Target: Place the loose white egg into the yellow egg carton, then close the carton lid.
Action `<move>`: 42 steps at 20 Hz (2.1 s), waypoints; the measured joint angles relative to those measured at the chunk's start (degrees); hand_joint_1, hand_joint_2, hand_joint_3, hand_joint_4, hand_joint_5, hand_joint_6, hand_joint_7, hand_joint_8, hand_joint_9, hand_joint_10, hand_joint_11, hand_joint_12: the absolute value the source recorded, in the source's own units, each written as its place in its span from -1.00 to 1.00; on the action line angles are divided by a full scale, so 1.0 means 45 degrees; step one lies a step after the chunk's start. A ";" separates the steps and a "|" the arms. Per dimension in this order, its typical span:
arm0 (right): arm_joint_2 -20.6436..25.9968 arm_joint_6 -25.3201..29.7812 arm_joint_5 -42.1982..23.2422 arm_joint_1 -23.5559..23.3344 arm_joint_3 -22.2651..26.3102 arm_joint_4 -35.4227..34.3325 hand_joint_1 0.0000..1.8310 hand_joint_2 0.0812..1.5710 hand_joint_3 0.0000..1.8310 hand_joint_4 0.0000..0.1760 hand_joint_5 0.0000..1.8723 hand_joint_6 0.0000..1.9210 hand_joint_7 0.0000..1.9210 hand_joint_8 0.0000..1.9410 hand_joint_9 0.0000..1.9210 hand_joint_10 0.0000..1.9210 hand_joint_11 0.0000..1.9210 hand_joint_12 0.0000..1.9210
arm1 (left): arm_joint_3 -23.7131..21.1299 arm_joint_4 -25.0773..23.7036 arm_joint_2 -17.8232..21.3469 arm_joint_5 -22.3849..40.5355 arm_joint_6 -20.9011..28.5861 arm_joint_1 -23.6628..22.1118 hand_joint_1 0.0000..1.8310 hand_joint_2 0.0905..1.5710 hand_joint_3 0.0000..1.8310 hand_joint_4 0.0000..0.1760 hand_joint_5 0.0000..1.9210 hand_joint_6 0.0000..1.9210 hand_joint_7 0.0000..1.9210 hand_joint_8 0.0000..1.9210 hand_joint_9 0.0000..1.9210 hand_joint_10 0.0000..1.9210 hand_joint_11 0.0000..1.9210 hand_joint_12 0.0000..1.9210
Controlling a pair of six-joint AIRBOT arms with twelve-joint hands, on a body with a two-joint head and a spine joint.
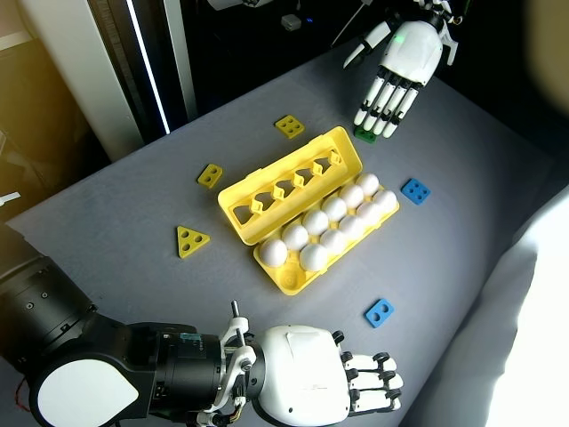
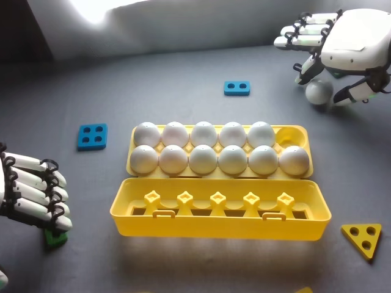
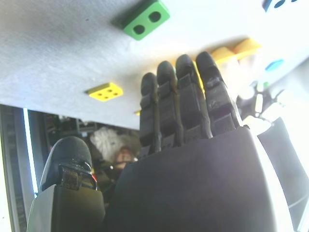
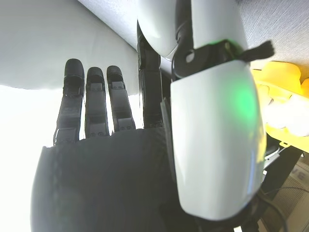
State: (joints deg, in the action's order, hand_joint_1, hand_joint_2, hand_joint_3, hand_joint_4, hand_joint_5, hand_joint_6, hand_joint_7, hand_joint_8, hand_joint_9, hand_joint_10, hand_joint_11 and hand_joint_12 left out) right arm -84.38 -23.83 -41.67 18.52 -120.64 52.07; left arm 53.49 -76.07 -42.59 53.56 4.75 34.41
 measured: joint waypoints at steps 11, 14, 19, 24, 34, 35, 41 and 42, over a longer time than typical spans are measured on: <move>-0.0005 -0.0010 -0.0010 -0.0005 0.0000 -0.0005 0.22 0.19 -0.99 -1.00 0.04 -0.97 -1.00 -1.00 -1.00 -1.00 -1.00 -0.38 | 0.0005 0.0000 0.0000 0.0000 0.0000 0.0000 -1.00 0.48 -1.00 -1.00 -0.63 -1.00 -0.64 -1.00 -0.71 -1.00 -1.00 -0.52; -0.0005 -0.0010 -0.0010 -0.0005 0.0000 -0.0092 0.26 0.25 -0.99 -1.00 0.22 -0.46 -0.99 -0.99 -0.93 -0.99 -1.00 -0.31 | 0.0005 0.0000 0.0000 0.0000 0.0000 0.0000 -1.00 0.48 -1.00 -1.00 -0.62 -1.00 -0.63 -1.00 -0.71 -1.00 -1.00 -0.51; -0.0005 -0.0010 -0.0010 -0.0005 0.0005 -0.0097 0.29 0.30 -1.00 -1.00 0.19 -0.23 -0.91 -1.00 -0.84 -0.99 -1.00 -0.34 | 0.0005 0.0000 0.0000 0.0000 0.0000 0.0000 -1.00 0.48 -1.00 -1.00 -0.65 -1.00 -0.66 -1.00 -0.73 -1.00 -1.00 -0.58; -0.0005 0.0136 0.0005 -0.0058 0.0044 -0.0078 0.31 0.28 -1.00 -1.00 0.25 -0.33 -0.74 -0.99 -0.70 -0.99 -1.00 -0.25 | 0.0005 0.0000 0.0000 0.0000 0.0000 0.0000 -1.00 0.48 -1.00 -1.00 -0.64 -1.00 -0.66 -1.00 -0.73 -1.00 -1.00 -0.56; 0.0806 0.0185 0.0005 -0.0918 0.2045 0.0593 0.30 0.29 -1.00 -1.00 0.22 -0.28 -0.73 -1.00 -0.77 -1.00 -1.00 -0.29 | 0.0005 0.0000 0.0000 0.0005 0.0000 0.0000 -1.00 0.48 -1.00 -1.00 -0.65 -1.00 -0.66 -1.00 -0.74 -1.00 -1.00 -0.58; 0.0913 0.0136 0.0000 -0.1044 0.2239 0.0651 0.31 0.28 -1.00 -1.00 0.24 -0.32 -0.70 -0.99 -0.75 -0.99 -1.00 -0.29 | 0.0015 0.0000 0.0000 0.0005 0.0005 0.0000 -1.00 0.48 -1.00 -1.00 -0.64 -1.00 -0.65 -1.00 -0.73 -1.00 -1.00 -0.57; 0.1744 -0.0005 0.0005 -0.1311 0.3711 0.1739 0.30 0.29 -1.00 -1.00 0.23 -0.29 -0.70 -1.00 -0.76 -1.00 -1.00 -0.35 | 0.0015 0.0010 0.0005 -0.0005 0.0000 0.0024 -1.00 0.48 -1.00 -1.00 -0.64 -1.00 -0.64 -1.00 -0.72 -1.00 -1.00 -0.54; 0.1846 -0.0015 0.0029 -0.1379 0.3910 0.1938 0.30 0.29 -1.00 -1.00 0.22 -0.27 -0.70 -1.00 -0.75 -1.00 -1.00 -0.31 | 0.0015 0.0010 0.0005 0.0000 0.0005 0.0024 -1.00 0.48 -1.00 -1.00 -0.64 -1.00 -0.64 -1.00 -0.71 -1.00 -1.00 -0.54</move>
State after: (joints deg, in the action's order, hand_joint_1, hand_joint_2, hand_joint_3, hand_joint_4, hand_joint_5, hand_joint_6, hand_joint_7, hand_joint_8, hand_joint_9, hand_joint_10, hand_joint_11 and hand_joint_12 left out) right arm -76.07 -23.90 -41.54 12.32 -103.04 60.80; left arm 53.56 -76.03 -42.57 53.56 4.78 34.52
